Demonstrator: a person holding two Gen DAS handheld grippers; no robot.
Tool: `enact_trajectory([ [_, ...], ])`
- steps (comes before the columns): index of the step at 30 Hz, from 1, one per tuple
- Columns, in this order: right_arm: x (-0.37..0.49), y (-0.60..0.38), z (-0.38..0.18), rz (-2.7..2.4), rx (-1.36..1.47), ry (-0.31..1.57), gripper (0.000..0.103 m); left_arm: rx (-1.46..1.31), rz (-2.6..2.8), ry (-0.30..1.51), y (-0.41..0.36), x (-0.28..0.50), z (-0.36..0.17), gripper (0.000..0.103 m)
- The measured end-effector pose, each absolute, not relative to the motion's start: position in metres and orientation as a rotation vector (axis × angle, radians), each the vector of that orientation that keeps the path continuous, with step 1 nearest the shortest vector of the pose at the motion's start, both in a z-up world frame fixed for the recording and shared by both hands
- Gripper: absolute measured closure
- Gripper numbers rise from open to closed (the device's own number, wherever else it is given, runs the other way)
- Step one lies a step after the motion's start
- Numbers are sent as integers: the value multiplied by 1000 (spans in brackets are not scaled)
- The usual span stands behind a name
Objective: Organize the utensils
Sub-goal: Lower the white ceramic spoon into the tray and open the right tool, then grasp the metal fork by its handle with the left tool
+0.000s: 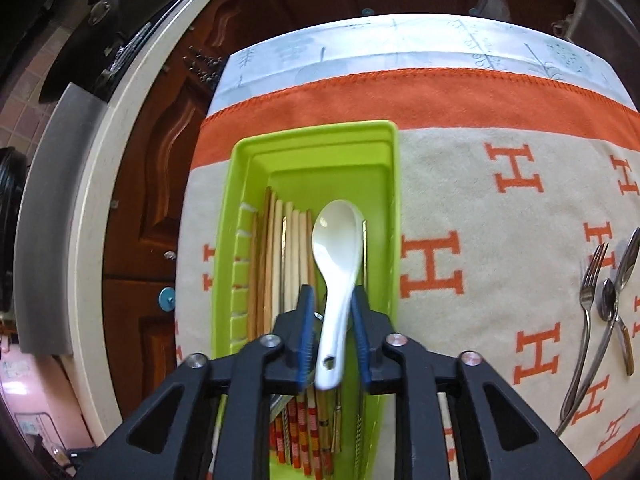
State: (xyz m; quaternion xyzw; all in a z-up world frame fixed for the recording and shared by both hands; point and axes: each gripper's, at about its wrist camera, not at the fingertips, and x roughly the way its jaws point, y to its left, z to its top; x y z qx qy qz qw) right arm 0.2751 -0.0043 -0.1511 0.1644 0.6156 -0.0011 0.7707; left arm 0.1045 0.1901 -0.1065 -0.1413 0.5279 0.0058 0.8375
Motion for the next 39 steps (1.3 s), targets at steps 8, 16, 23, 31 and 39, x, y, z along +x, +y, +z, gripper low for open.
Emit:
enact_trajectory([
  [8, 238, -7, -130, 96, 362, 1309, 66, -332, 31, 1132, 201, 94, -113, 45],
  [16, 188, -35, -111, 152, 353, 1260, 66, -320, -2, 1130, 187, 86, -110, 45],
  [23, 148, -76, -96, 119, 320, 1194, 66, -270, -52, 1126, 159, 81, -102, 45],
  [31, 113, -141, -100, 22, 396, 1165, 66, -196, -113, 1129, 118, 76, -95, 45],
  [39, 92, -193, -105, -76, 351, 1126, 66, -120, -160, 1129, 77, 74, -89, 45],
])
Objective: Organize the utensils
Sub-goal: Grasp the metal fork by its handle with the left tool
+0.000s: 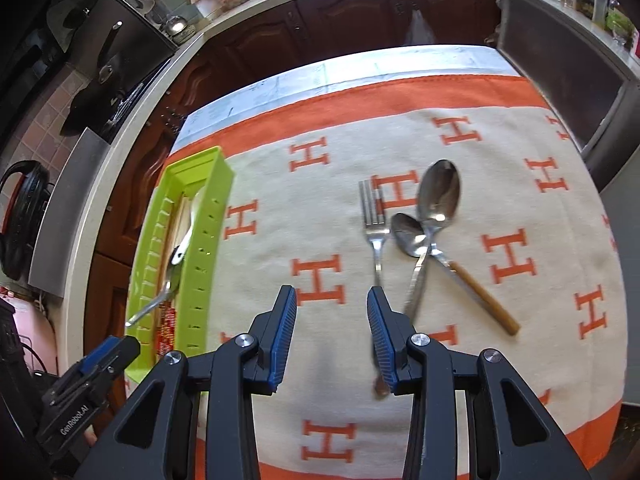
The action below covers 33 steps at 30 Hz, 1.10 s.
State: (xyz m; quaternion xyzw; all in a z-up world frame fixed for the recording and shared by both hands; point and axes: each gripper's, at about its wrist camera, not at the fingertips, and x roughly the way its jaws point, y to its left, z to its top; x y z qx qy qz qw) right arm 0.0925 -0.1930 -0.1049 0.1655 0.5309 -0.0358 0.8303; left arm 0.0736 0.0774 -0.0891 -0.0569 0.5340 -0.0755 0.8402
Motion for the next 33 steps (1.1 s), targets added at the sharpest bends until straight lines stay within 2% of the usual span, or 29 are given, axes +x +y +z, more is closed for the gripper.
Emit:
enact_trajectory([
  [8, 76, -232, -107, -135, 308, 1109, 64, -59, -203, 1140, 40, 71, -90, 44],
  [10, 74, -239, -108, -140, 304, 1111, 56, -47, -217, 1142, 32, 71, -90, 44],
  [12, 71, -245, -108, -151, 298, 1104, 38, -38, -229, 1145, 24, 71, -91, 43],
  [16, 66, -257, -105, -190, 273, 1072, 27, -16, -261, 1146, 8, 72, -92, 43],
  [23, 60, -289, -119, -233, 345, 1085, 26, -25, -338, 1167, -26, 86, -99, 42],
  [29, 53, -313, -134, -252, 397, 1098, 35, -89, -434, 1263, -64, 118, -126, 43],
  [30, 52, -316, -136, -253, 404, 1097, 35, -92, -443, 1282, -70, 125, -131, 46],
  [33, 50, -323, -140, -256, 428, 1096, 35, -120, -488, 1367, -92, 144, -149, 64],
])
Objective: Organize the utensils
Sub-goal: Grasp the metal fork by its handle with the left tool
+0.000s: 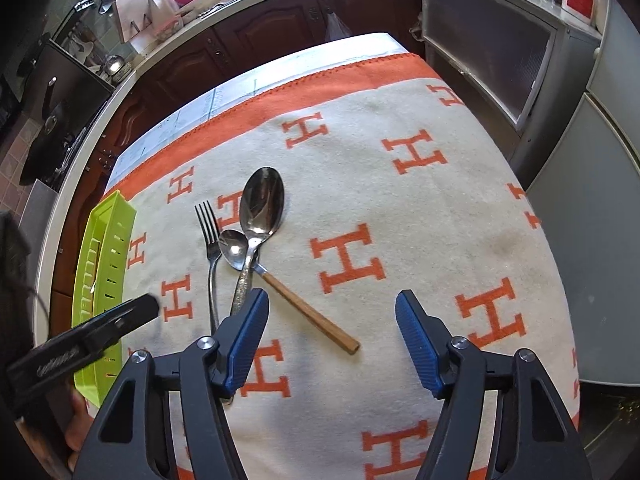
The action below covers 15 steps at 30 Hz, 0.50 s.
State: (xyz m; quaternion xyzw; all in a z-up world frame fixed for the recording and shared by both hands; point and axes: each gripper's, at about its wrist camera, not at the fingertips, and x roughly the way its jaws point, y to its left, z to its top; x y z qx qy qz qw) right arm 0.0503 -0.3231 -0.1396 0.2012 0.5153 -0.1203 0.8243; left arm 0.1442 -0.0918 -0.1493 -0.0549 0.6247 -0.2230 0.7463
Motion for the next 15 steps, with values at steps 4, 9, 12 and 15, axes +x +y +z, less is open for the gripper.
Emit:
enact_trajectory([
  [4, 47, -331, -144, -254, 466, 1091, 35, -153, -518, 1449, -113, 160, -168, 76],
  [9, 44, -336, -145, -249, 492, 1079, 35, -95, -497, 1463, -133, 162, -175, 76],
  [12, 44, -337, -146, -245, 500, 1076, 35, -27, -474, 1455, -146, 160, -174, 76],
  [15, 42, -338, -148, -241, 510, 1079, 35, 67, -448, 1435, -158, 157, -174, 88],
])
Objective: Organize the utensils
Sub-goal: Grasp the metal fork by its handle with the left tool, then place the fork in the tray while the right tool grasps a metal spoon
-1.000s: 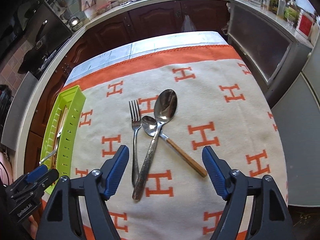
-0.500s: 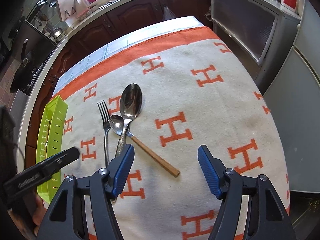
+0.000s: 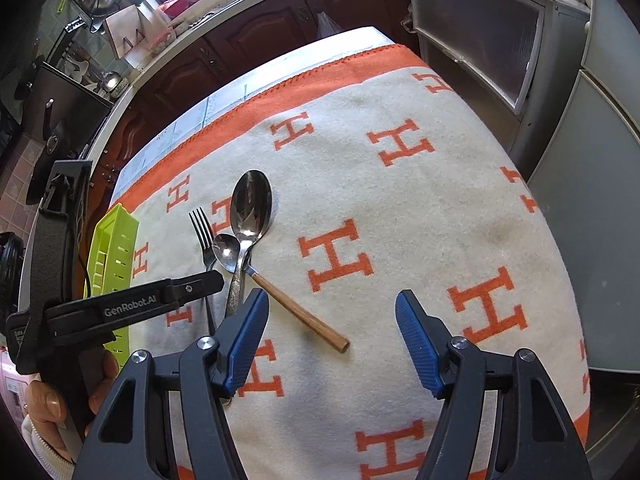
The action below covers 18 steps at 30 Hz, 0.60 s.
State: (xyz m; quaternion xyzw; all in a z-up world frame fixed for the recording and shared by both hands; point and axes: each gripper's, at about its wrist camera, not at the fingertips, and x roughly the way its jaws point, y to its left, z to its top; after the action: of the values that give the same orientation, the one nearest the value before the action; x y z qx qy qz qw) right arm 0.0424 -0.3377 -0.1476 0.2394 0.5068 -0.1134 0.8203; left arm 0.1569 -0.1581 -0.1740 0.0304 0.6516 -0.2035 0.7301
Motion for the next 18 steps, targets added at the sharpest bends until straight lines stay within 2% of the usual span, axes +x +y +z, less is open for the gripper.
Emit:
enact_trajectory([
  [1, 42, -338, -148, -239, 516, 1080, 35, 90, -450, 1432, -161, 156, -175, 95],
  [4, 41, -338, -149, -225, 538, 1075, 35, 34, -474, 1453, -157, 162, -177, 101],
  [9, 38, -338, -145, -202, 565, 1058, 35, -90, -494, 1484, -133, 163, -177, 101],
  [18, 41, -334, -146, -171, 577, 1066, 35, -189, -555, 1394, -97, 148, -139, 101],
])
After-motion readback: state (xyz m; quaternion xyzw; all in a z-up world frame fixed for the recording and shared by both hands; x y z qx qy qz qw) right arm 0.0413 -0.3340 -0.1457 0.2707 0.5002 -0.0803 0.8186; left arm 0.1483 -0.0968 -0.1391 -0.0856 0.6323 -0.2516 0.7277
